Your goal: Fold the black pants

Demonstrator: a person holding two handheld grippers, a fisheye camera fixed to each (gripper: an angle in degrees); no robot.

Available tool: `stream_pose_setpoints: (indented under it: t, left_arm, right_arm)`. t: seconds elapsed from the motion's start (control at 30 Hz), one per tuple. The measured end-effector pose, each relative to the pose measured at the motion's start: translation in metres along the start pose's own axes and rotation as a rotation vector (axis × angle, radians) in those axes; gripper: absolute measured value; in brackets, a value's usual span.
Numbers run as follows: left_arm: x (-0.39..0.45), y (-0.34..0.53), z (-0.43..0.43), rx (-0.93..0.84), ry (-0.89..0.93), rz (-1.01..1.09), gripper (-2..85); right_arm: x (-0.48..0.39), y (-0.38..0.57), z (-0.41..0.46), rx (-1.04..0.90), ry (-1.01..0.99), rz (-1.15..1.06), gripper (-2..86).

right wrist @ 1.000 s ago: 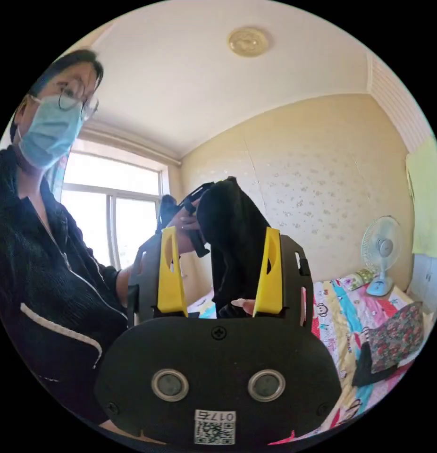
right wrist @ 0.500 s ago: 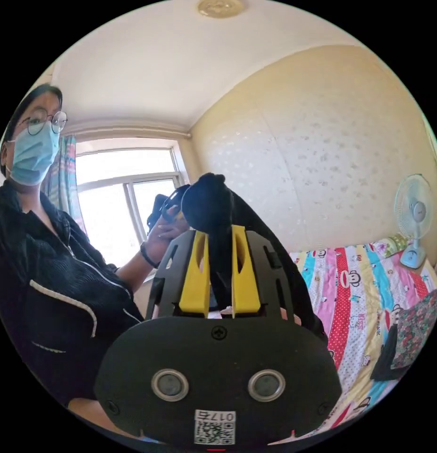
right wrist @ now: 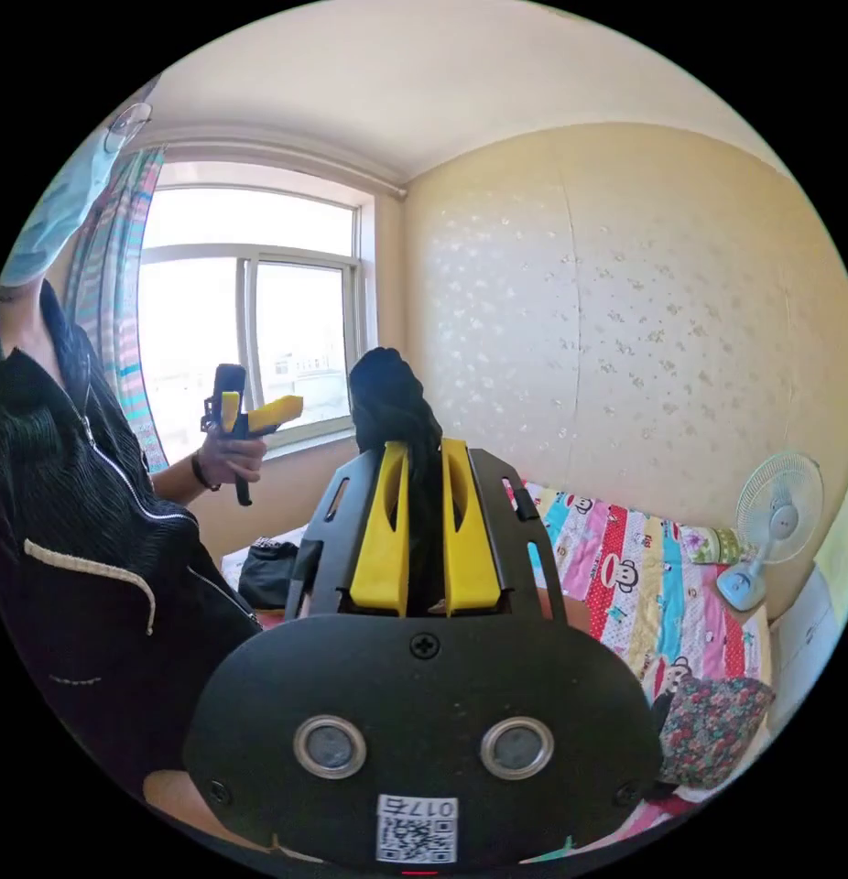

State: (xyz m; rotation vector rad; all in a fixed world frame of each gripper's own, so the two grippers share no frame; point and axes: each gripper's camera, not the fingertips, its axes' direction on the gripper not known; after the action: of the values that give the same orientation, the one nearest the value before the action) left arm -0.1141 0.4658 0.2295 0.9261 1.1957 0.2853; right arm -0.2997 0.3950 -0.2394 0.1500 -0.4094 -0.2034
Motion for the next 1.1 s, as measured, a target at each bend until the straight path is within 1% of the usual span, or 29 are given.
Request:
stream_pose_setpoints:
  t: [0.03, 0.1, 0.17, 0.23, 0.27, 0.33, 0.4, 0.43, 0.5, 0.6, 0.67, 0.7, 0.73, 0.77, 0.8, 0.87, 0.93, 1.03, 1.1]
  left_arm:
    - [0.009, -0.005, 0.005, -0.038, -0.048, 0.053, 15.5]
    - [0.036, -0.022, 0.040, -0.231, -0.197, 0.196, 18.3]
    - [0.047, -0.026, 0.069, -0.349, -0.246, 0.238, 19.8]
    - [0.052, -0.024, 0.087, -0.397, -0.283, 0.241, 19.0]
    - [0.053, -0.023, 0.092, -0.389, -0.310, 0.218, 16.9]
    - [0.047, -0.022, 0.088, -0.354, -0.330, 0.144, 11.8]
    - [0.032, -0.019, 0.081, -0.345, -0.263, 0.061, 7.4]
    - [0.028, -0.018, 0.078, -0.330, -0.247, 0.040, 7.0]
    - [0.017, -0.012, 0.068, -0.209, -0.241, -0.051, 5.7]
    - [0.015, -0.013, 0.070, -0.149, -0.227, -0.007, 5.2]
    - [0.004, -0.013, 0.071, -0.102, -0.186, -0.058, 5.2]
    - [-0.007, -0.012, 0.069, -0.060, -0.131, -0.108, 5.2]
    - [-0.012, -0.011, 0.069, -0.040, -0.103, -0.125, 5.2]
    - [-0.022, -0.010, 0.066, -0.003, -0.061, -0.147, 5.2]
    - [-0.029, -0.010, 0.061, 0.032, -0.038, -0.158, 5.2]
    - [-0.039, -0.011, 0.052, 0.088, -0.004, -0.171, 5.2]
    - [-0.047, -0.012, 0.040, 0.147, 0.040, -0.166, 5.1]
    - [-0.059, -0.017, 0.027, 0.204, 0.096, -0.182, 5.1]
    - [-0.063, -0.020, 0.023, 0.222, 0.100, -0.186, 5.2]
  right_arm:
    - [-0.007, -0.013, 0.004, -0.027, -0.018, -0.046, 6.6]
    - [-0.017, -0.033, 0.010, -0.062, -0.053, -0.117, 6.6]
    - [-0.031, -0.052, 0.016, -0.078, -0.108, -0.199, 6.6]
    - [-0.039, -0.062, 0.019, -0.085, -0.170, -0.238, 6.7]
    - [-0.042, -0.066, 0.019, -0.095, -0.200, -0.258, 6.7]
    - [-0.044, -0.070, 0.017, -0.112, -0.190, -0.266, 6.7]
    - [-0.040, -0.068, 0.010, -0.118, -0.171, -0.248, 6.8]
    - [-0.036, -0.065, 0.004, -0.108, -0.169, -0.222, 6.9]
    - [-0.027, -0.058, -0.010, -0.061, -0.172, -0.180, 7.0]
    - [-0.011, -0.036, -0.053, 0.114, -0.199, -0.110, 6.5]
    - [-0.004, -0.002, -0.097, 0.291, -0.113, -0.052, 6.0]
    - [-0.003, 0.008, -0.108, 0.320, -0.077, -0.038, 5.9]
    - [-0.004, 0.029, -0.126, 0.350, 0.006, -0.005, 6.1]
    - [-0.007, 0.049, -0.139, 0.343, 0.090, 0.026, 6.5]
    - [-0.010, 0.060, -0.145, 0.330, 0.131, 0.034, 6.9]
    - [-0.033, 0.101, -0.156, 0.257, 0.295, 0.003, 9.1]
    - [-0.056, 0.127, -0.157, 0.230, 0.405, -0.037, 12.2]
    - [-0.084, 0.147, -0.148, 0.180, 0.492, -0.021, 18.8]
    - [-0.102, 0.146, -0.135, 0.195, 0.523, -0.071, 21.1]
